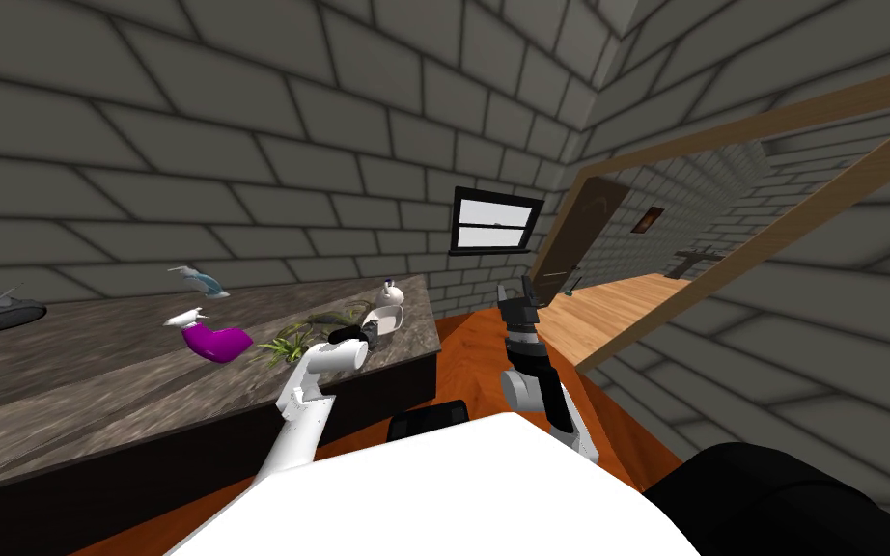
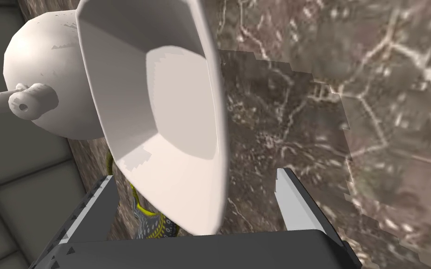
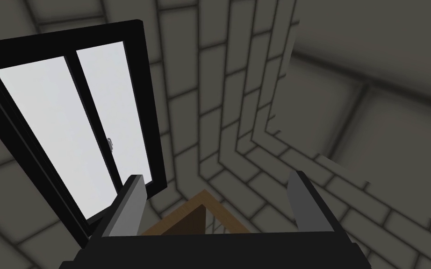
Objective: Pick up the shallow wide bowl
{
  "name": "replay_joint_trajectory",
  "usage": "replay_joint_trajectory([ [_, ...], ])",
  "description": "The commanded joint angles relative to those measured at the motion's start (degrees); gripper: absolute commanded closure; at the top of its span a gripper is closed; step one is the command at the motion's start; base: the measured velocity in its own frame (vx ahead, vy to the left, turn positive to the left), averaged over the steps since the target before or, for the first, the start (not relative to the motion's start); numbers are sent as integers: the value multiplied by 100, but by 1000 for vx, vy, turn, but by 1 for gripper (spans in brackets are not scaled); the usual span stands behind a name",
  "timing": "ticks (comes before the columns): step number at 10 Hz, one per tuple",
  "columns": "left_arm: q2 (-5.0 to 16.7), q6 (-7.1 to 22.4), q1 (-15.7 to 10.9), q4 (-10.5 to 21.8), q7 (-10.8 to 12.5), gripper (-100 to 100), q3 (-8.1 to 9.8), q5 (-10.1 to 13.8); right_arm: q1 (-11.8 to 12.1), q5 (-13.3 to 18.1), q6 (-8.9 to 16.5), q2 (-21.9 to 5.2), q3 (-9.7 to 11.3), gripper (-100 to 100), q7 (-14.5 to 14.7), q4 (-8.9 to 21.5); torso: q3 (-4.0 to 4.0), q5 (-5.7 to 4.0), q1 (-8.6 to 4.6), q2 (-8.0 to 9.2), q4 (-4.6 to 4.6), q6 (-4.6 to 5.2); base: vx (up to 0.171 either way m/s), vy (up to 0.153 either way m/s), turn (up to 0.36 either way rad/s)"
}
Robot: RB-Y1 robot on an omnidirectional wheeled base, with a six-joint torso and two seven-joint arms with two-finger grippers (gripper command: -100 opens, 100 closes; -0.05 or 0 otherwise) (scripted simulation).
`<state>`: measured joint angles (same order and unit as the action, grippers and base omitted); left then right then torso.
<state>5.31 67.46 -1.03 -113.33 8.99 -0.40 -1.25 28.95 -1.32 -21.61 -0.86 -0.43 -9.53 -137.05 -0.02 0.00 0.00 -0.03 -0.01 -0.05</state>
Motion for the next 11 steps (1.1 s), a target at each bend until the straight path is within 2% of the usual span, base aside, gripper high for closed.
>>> replay_joint_trajectory([
  [1,0,0,0,0,0,0,0,0,0,0,0,0,0,0,0,0,0,0,0,0,0,0,0,0,0],
  [2,-8,-148,-22,165,-7,-100,11,-2,0,0,0,0,0,0,0,0,2,0,0,3,1,0,18,4,0],
  [4,-19,-330,-49,373,-16,-100,24,-5,0,0,0,0,0,0,0,0,-4,1,2,-8,-1,0,43,5,-1],
  [5,-15,-258,-35,295,-13,-100,20,-2,0,0,0,0,0,0,0,0,-7,0,1,-12,-2,0,21,0,0],
  [6,-15,-276,-36,304,-15,100,21,-2,0,0,0,0,0,0,0,0,-3,0,0,-6,-1,0,0,0,0],
  [10,-15,-270,-35,306,-14,100,22,-1,0,0,0,0,0,0,0,0,6,-1,-2,8,3,0,0,0,0],
  [11,-15,-269,-34,307,-14,0,22,-1,0,0,0,0,0,0,0,0,7,-2,-3,10,5,0,0,0,0],
])
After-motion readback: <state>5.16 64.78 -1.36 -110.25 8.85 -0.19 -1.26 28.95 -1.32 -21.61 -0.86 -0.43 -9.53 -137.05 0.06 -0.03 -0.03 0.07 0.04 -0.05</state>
